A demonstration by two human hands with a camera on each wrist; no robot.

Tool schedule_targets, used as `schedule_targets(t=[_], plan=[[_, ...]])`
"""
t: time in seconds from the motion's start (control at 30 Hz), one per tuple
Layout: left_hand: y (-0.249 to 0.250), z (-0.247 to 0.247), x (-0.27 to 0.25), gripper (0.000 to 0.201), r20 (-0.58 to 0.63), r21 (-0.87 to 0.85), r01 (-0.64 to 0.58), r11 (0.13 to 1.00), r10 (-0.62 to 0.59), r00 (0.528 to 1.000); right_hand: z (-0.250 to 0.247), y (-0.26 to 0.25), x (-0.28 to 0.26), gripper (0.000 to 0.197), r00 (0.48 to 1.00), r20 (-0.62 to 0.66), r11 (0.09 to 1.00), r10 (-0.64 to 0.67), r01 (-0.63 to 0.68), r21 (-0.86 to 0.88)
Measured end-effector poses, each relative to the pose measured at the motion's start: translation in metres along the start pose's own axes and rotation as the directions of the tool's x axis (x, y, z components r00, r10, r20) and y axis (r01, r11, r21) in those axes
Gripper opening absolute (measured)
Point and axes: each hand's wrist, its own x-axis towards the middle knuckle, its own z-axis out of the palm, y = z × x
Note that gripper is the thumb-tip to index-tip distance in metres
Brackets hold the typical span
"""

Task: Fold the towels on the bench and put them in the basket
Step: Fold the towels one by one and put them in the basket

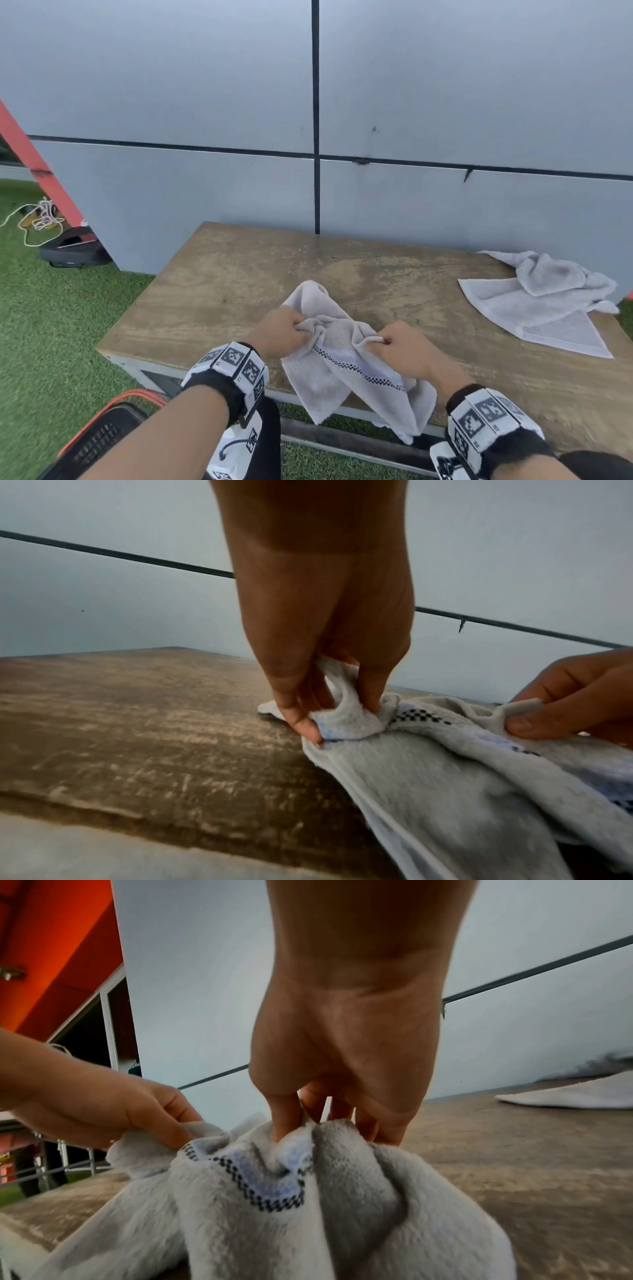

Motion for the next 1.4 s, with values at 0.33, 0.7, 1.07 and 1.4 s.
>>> schedule_targets(t=[0.33,0.7,1.07,1.4], plan=[[0.091,-0.105,0.066,0.040,-0.186,-0.040,-0.166,0.985,0.156,0.970,-0.130,-0.042,0.026,0.051,0.913,-0.403,0.996,-0.067,0.083,0.021],[0.148,-0.192,0.151,0.026,-0.650,0.065,-0.227,0.972,0.213,0.730,-0.249,-0.049,0.078,0.042,0.561,-0.818,0.992,-0.127,0.066,-0.109],[0.104,-0.180,0.136,0.029,-0.568,0.057,-0.003,0.998,0.035,0.822,-0.219,-0.047,0.085,0.026,0.728,-0.680,0.973,0.088,0.083,0.215],[0.115,-0.202,0.129,0.034,-0.772,-0.181,-0.318,0.930,0.066,0.633,-0.231,-0.062,0.059,0.025,0.782,-0.623,0.971,-0.033,0.174,0.166]])
